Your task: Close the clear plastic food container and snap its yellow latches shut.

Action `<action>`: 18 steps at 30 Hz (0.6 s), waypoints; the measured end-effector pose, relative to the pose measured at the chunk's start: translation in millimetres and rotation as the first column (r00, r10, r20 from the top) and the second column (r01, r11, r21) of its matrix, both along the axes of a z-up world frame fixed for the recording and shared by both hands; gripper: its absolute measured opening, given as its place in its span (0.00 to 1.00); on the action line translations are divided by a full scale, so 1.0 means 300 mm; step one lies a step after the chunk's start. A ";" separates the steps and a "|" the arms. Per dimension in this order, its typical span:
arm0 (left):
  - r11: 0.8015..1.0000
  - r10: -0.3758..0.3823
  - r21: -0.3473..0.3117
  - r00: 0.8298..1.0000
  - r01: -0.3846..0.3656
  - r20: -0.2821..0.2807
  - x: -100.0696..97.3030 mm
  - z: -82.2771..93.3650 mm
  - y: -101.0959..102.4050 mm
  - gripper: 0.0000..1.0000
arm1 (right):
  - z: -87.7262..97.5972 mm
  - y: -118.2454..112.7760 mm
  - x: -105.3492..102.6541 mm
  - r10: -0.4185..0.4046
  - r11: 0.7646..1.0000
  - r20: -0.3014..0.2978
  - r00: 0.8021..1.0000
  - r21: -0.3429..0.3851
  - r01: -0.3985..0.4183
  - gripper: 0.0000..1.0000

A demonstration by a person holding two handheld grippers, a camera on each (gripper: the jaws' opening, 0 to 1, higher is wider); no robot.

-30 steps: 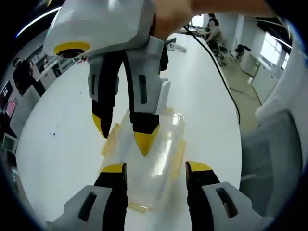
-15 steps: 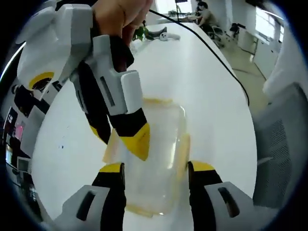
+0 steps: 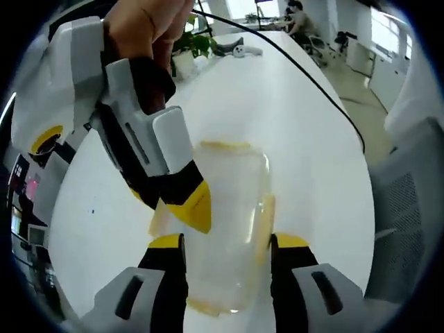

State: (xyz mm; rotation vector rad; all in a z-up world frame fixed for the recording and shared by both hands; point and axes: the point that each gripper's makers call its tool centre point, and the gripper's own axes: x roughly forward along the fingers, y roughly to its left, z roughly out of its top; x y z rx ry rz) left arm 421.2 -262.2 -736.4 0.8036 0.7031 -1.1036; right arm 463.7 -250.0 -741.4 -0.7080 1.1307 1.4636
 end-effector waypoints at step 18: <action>1.000 0.004 -0.005 1.000 -0.004 0.016 0.001 -0.002 0.000 0.42 | 0.002 -0.005 0.010 -0.019 1.000 -0.052 0.998 0.018 0.020 0.30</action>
